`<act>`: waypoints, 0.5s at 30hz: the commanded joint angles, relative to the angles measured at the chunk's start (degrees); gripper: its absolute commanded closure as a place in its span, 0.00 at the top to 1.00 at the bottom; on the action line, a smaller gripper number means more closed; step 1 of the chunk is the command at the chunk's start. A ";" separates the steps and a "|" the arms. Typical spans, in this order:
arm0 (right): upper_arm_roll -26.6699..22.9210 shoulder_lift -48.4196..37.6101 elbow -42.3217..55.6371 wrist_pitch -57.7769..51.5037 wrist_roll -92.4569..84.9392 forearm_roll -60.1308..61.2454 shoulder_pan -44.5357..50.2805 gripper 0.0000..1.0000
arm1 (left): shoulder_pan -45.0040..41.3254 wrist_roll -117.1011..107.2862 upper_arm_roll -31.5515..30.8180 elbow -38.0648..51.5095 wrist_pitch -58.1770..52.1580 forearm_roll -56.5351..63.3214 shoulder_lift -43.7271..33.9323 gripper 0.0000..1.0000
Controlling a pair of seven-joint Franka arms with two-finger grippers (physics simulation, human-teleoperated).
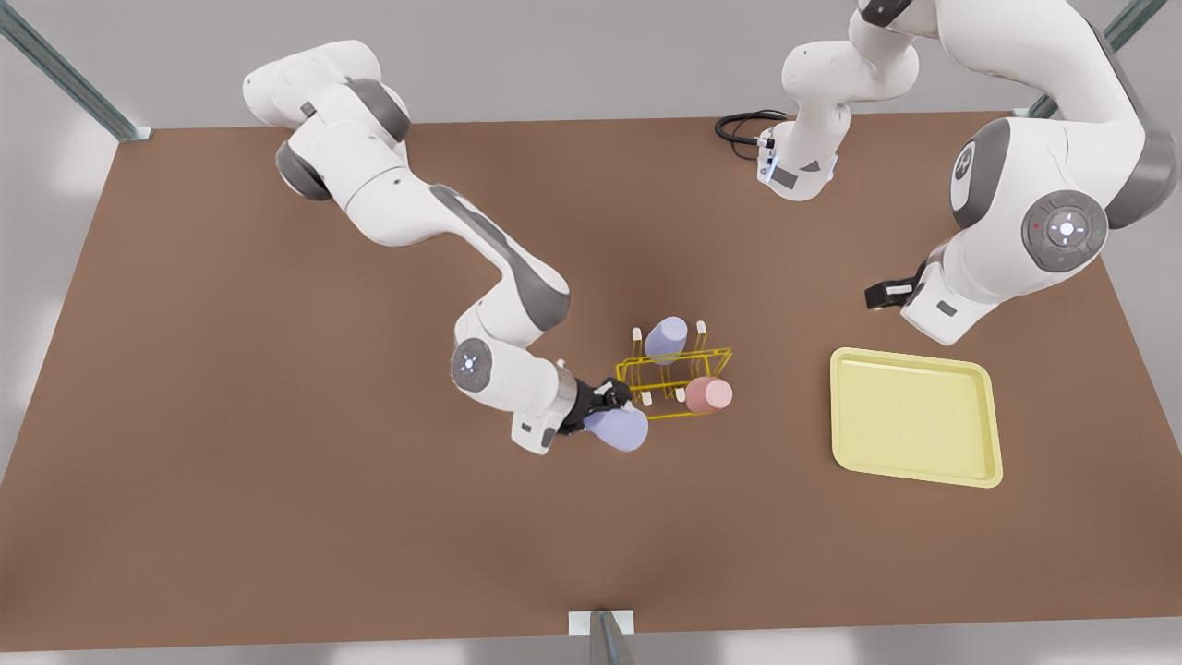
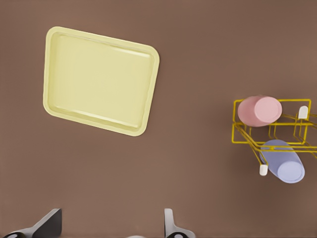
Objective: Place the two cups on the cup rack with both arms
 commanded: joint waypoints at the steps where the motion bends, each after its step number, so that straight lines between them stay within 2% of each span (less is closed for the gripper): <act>1: 1.33 -0.07 -0.25 0.96 4.09 0.10 0.07 0.86 | -0.06 6.20 -0.01 0.02 -0.42 0.04 -0.07 1.00; 15: 1.43 1.60 -2.18 2.97 4.26 0.19 3.41 0.86 | -0.15 6.20 -0.10 0.11 -0.68 -0.05 -0.15 1.00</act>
